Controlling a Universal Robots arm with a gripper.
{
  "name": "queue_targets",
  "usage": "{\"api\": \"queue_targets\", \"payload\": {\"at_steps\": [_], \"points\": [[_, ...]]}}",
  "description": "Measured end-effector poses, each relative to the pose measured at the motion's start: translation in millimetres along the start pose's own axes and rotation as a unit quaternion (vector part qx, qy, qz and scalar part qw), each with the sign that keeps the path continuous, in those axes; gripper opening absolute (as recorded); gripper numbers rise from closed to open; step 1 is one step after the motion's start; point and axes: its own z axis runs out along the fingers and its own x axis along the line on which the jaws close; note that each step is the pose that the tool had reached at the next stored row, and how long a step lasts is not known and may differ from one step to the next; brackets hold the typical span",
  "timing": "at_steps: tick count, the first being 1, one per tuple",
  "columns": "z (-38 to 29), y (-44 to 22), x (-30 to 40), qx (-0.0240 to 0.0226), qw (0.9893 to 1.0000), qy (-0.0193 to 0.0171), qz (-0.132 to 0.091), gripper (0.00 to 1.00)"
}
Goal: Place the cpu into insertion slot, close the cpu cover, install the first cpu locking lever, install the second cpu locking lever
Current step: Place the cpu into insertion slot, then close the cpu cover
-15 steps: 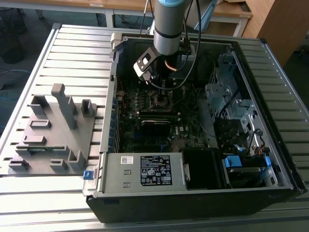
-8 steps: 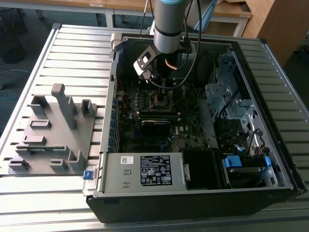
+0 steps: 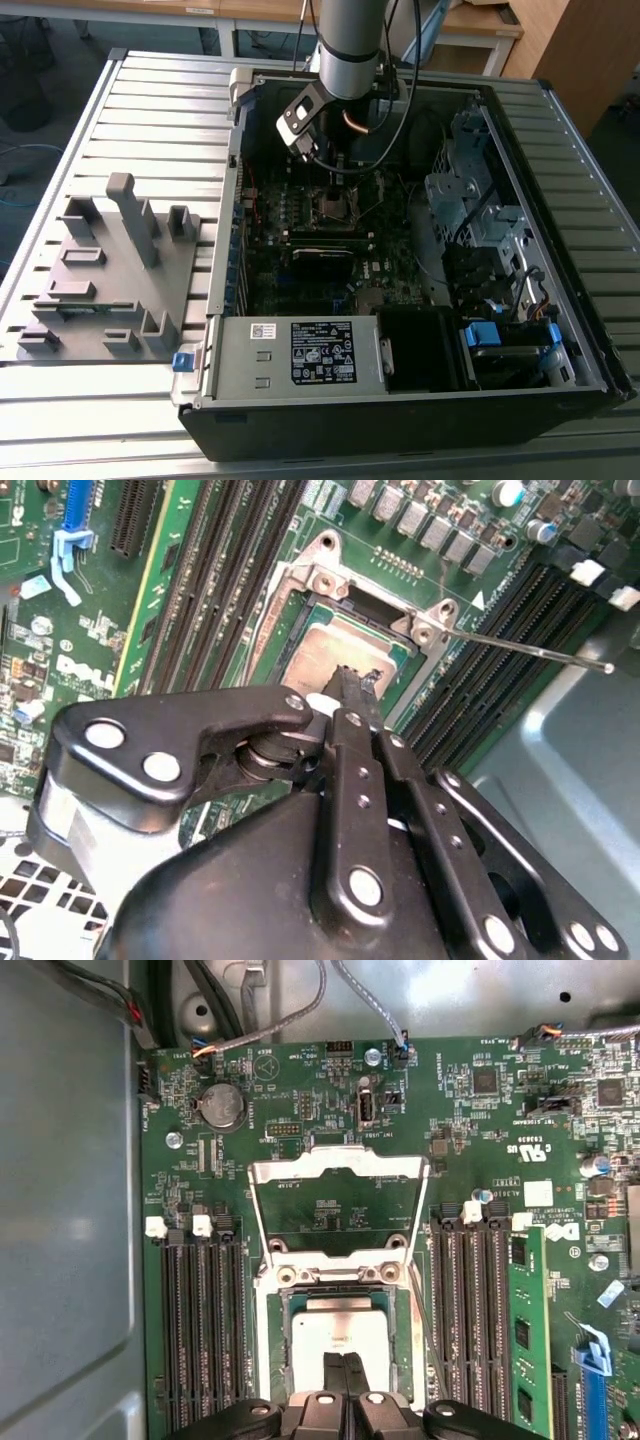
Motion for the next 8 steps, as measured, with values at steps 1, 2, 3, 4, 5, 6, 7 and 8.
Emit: {"api": "queue_targets", "payload": {"at_steps": [1, 2, 3, 4, 5, 6, 7, 8], "points": [[0.0, 0.0, 0.0, 0.0, 1.0, 0.0, 0.0, 0.1], [0.0, 0.0, 0.0, -0.0001, 1.0, 0.0001, 0.0, 0.1], [0.0, 0.0, 0.0, -0.0001, 1.0, 0.0001, 0.0, 0.1], [-4.1, 0.0, 0.1, 0.0, 1.0, 0.0, 0.0, 0.1], [-8.0, 0.1, 0.2, 0.0, 1.0, 0.0, 0.0, 0.1], [-8.0, 0.1, 0.1, 0.0, 1.0, 0.0, 0.0, 0.1], [-8.1, 0.1, 0.1, 0.0, 1.0, 0.0, 0.0, 0.1], [-8.1, 0.1, 0.1, 0.0, 1.0, 0.0, 0.0, 0.1]]}}
